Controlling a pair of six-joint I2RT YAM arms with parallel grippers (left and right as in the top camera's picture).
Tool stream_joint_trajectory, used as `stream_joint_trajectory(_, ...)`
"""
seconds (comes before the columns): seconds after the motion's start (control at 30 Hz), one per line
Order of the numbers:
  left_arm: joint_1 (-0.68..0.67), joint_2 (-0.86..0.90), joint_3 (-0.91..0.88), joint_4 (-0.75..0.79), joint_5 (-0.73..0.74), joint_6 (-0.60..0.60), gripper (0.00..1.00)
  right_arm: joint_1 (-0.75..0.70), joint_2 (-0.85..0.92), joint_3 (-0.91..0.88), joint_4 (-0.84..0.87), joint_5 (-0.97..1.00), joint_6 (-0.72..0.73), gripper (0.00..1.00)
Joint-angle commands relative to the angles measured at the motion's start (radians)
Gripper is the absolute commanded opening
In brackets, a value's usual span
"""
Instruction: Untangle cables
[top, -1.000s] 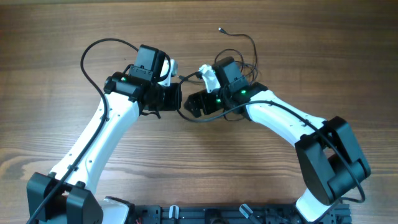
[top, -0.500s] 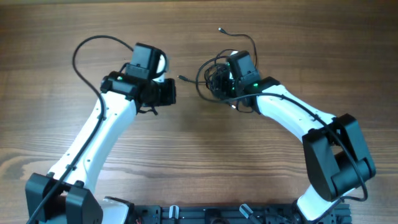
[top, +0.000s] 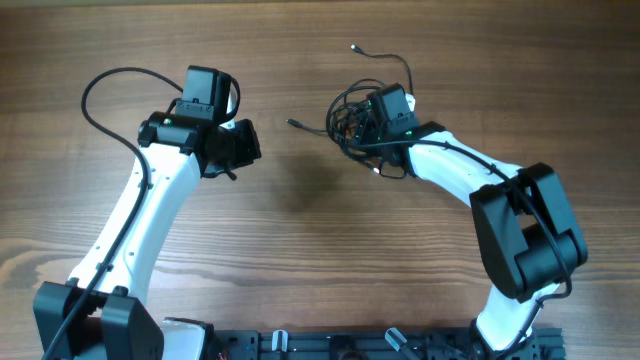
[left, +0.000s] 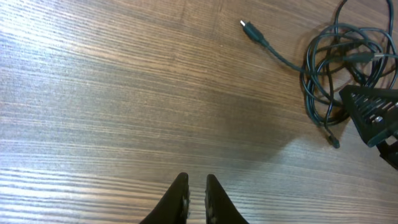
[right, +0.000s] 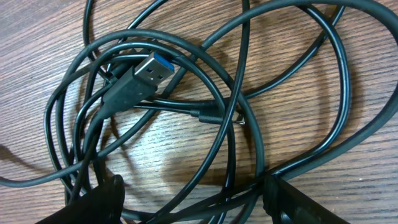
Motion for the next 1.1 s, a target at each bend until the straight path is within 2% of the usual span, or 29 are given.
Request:
stream_joint_trajectory(0.0,0.002,-0.02,0.003,-0.005,-0.006,-0.013,0.12,0.003,0.105,-0.009,-0.024,-0.124,-0.005,0.66)
stream_joint_trajectory(0.03,0.002,-0.02,0.003,-0.005,-0.006,-0.013,0.12,0.003,0.106,-0.009,-0.032,-0.14,-0.02,0.62)
stream_joint_trajectory(0.1,0.002,-0.02,0.003,-0.005,-0.006,-0.013,0.12,0.003,0.106,-0.009,-0.048,-0.181,-0.069,0.47)
stream_joint_trajectory(0.13,0.002,-0.02,0.003,-0.006,-0.006,-0.013,0.12,0.003,0.106,-0.009,-0.052,-0.213,-0.102,0.27)
stream_joint_trajectory(0.17,0.002,-0.02,0.003,-0.006,-0.006,-0.013,0.12,0.003,0.106,-0.009,-0.055,-0.251,-0.134,0.04)
stream_joint_trajectory(0.27,0.002,-0.02,0.003,-0.006,-0.006,-0.012,0.13,0.003,0.104,-0.009,-0.053,-0.386,-0.236,0.04)
stream_joint_trajectory(0.37,0.002,-0.02,0.003,-0.005,-0.006,-0.009,0.14,0.004,0.094,-0.009,-0.059,-0.591,-0.454,0.04)
stream_joint_trajectory(0.5,0.002,-0.02,0.003,-0.006,-0.006,-0.009,0.15,0.004,0.068,-0.009,-0.135,-0.759,-0.665,0.04)
stream_joint_trajectory(0.6,0.002,-0.02,0.003,-0.006,-0.006,-0.009,0.14,0.004,0.046,-0.009,-0.224,-0.76,-0.75,0.04)
stream_joint_trajectory(0.7,0.002,-0.02,0.003,-0.006,-0.006,-0.009,0.15,0.003,0.046,-0.009,-0.253,-0.565,-0.65,0.04)
stream_joint_trajectory(0.73,0.002,-0.02,0.003,-0.006,-0.006,-0.009,0.14,0.003,0.046,-0.009,-0.265,-0.41,-0.546,0.05)
stream_joint_trajectory(0.8,0.002,-0.02,0.003,-0.008,-0.005,-0.009,0.15,0.004,0.046,-0.009,-0.266,-0.365,-0.526,0.13)
stream_joint_trajectory(0.93,-0.001,-0.02,-0.007,-0.035,0.043,0.043,0.17,0.003,0.044,-0.008,-0.2,-0.542,-0.592,0.51)
stream_joint_trajectory(1.07,-0.02,-0.018,-0.026,-0.077,0.047,0.049,0.18,0.003,0.044,0.019,-0.12,-0.605,-0.542,0.71)
